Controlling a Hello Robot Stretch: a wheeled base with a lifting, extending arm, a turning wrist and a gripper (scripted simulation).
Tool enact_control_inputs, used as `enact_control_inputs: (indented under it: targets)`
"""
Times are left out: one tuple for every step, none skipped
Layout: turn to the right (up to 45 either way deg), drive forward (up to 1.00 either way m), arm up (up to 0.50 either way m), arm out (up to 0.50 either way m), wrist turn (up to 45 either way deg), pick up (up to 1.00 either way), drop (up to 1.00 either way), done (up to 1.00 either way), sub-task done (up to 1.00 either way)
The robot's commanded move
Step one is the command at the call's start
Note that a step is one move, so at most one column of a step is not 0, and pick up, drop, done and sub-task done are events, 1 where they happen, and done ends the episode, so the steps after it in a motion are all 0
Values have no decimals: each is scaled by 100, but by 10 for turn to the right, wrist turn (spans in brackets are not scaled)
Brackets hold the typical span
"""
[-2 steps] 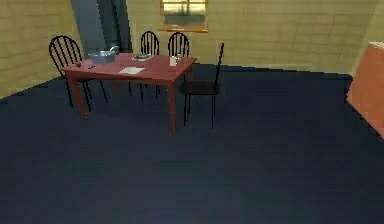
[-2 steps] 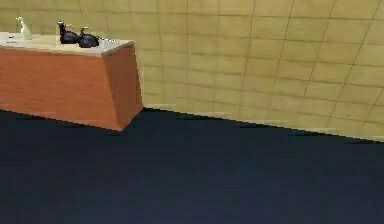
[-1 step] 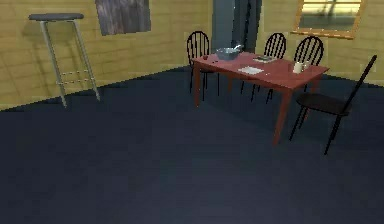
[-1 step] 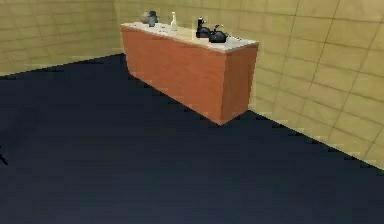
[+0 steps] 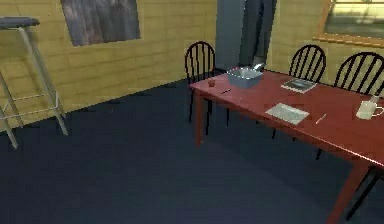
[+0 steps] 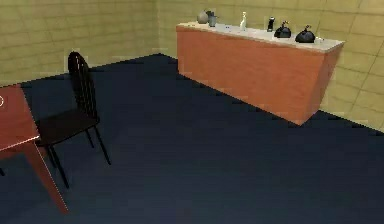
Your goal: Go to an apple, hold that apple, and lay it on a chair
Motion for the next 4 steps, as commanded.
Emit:
enact_control_inputs:
  targets:
    - [0, 100, 0, 0, 0, 0, 0, 0, 0]
    - [-450, 0, 0, 0, 0, 0, 0, 0, 0]
    - [-180, 0, 0, 0, 0, 0, 0, 0, 0]
    - [-30, 0, 0, 0, 0, 0, 0, 0, 0]
